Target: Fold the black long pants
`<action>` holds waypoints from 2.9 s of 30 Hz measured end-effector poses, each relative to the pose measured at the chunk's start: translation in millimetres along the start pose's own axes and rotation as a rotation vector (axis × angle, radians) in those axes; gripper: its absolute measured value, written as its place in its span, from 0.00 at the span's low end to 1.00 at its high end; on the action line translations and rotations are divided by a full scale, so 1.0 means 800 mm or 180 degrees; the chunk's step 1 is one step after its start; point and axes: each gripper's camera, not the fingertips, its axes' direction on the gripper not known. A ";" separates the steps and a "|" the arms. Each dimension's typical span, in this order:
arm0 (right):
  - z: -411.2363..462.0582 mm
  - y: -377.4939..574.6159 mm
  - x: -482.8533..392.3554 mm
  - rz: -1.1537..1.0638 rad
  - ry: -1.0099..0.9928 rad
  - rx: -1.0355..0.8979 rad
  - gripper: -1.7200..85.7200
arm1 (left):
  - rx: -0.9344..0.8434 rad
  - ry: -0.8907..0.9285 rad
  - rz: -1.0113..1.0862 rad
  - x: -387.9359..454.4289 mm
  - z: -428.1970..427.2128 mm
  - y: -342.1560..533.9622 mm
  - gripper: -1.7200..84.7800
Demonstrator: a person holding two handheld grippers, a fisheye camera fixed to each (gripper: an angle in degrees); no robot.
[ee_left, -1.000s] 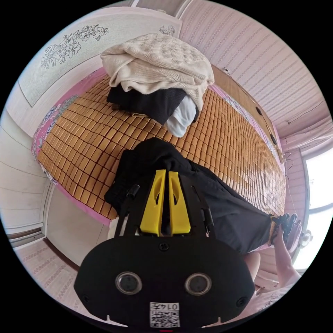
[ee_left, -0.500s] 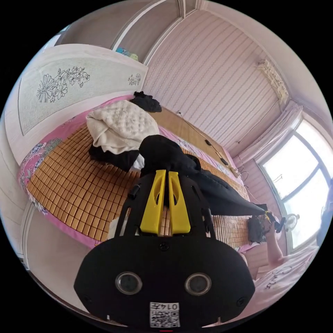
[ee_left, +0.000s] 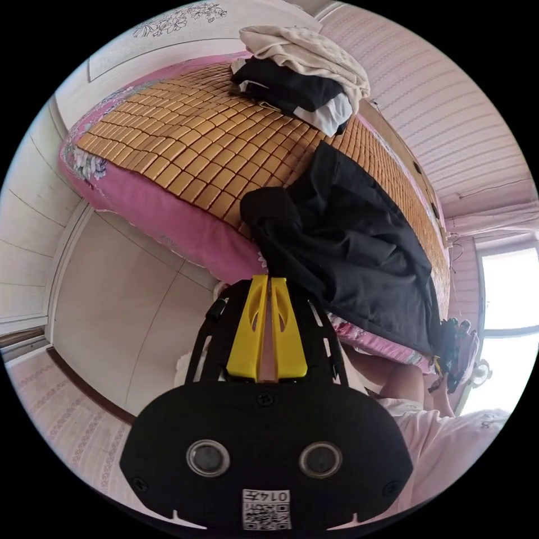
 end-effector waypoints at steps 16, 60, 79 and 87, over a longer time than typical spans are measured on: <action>0.098 -0.091 -0.160 -0.1043 0.0622 -0.0424 0.04 | 0.0220 -0.0154 0.0755 0.125 0.034 -0.216 0.12; 0.388 -0.342 -0.329 -0.1327 0.1281 -0.0568 0.02 | 0.0150 -0.0801 0.0712 0.227 0.095 -0.289 0.01; 0.310 -0.102 -0.202 -0.1210 0.0942 -0.0626 0.01 | -0.0162 -0.0353 0.1104 0.232 0.069 -0.140 0.01; 0.355 -0.073 -0.197 -0.1536 0.1436 -0.0886 0.01 | -0.0281 -0.0529 0.0976 0.215 0.075 -0.129 0.01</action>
